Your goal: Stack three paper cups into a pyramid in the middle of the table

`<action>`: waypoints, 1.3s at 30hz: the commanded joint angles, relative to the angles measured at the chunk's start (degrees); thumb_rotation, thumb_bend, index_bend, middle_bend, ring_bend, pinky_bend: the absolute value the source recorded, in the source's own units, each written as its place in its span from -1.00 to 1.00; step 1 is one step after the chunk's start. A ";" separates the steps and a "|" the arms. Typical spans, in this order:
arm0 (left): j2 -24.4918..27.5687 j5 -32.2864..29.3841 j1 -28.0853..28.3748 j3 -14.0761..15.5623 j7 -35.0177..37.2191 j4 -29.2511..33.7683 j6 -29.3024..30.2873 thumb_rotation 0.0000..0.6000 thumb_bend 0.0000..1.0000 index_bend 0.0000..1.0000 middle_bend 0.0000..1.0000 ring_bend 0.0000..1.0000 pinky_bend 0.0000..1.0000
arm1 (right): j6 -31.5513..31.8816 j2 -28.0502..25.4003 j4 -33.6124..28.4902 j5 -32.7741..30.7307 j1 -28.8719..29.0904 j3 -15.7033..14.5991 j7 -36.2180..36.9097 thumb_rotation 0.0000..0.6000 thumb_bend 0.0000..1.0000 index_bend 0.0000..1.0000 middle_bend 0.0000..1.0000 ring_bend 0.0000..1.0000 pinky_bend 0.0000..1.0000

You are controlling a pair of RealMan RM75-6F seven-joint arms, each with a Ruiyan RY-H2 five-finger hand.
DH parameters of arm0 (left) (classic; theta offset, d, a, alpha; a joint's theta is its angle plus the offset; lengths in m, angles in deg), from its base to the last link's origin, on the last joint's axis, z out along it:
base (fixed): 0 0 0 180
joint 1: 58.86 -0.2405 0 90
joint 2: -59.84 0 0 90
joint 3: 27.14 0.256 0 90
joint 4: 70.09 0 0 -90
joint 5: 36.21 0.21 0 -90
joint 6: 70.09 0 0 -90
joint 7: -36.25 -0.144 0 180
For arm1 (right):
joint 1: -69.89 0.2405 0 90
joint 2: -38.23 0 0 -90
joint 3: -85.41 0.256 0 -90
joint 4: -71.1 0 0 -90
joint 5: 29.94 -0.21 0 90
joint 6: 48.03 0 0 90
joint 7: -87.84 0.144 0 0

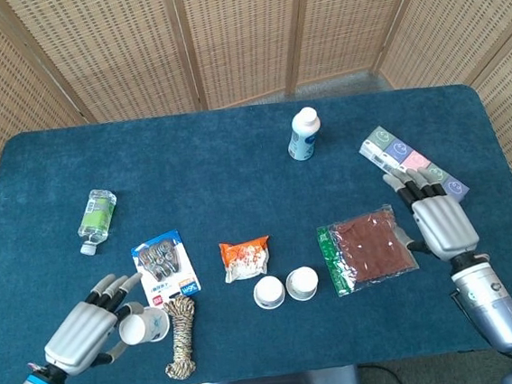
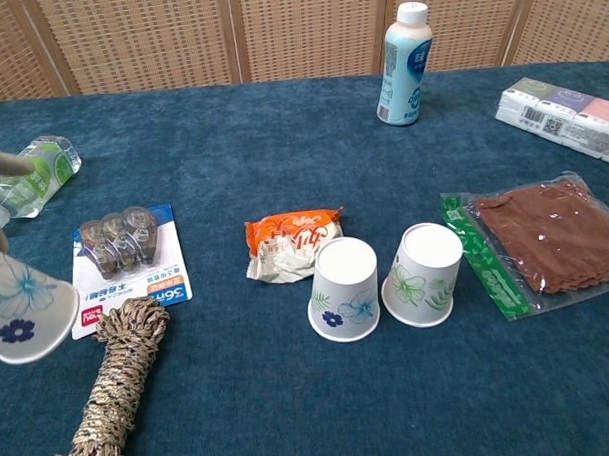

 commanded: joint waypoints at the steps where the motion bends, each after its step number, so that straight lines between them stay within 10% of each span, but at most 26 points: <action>1: 0.76 0.69 0.78 -1.27 1.12 0.98 0.44 1.00 -0.16 -0.24 -1.00 -1.00 -1.00 | 2.09 0.75 0.82 2.11 -1.56 -1.00 -0.81 1.00 -0.15 -1.00 -1.00 -1.00 -0.99; 21: -6.84 -10.66 14.89 -14.32 4.15 2.63 -12.30 1.00 -0.18 -0.25 -1.00 -1.00 -1.00 | 7.91 1.24 4.33 8.58 -7.99 -3.89 1.74 1.00 -0.16 -1.00 -1.00 -1.00 -1.00; 39: -21.37 -34.19 31.72 -20.56 -11.44 -2.21 -19.90 1.00 -0.19 -0.25 -1.00 -1.00 -1.00 | 10.37 0.01 5.62 11.68 -11.52 -4.37 6.44 1.00 -0.16 -1.00 -1.00 -1.00 -1.00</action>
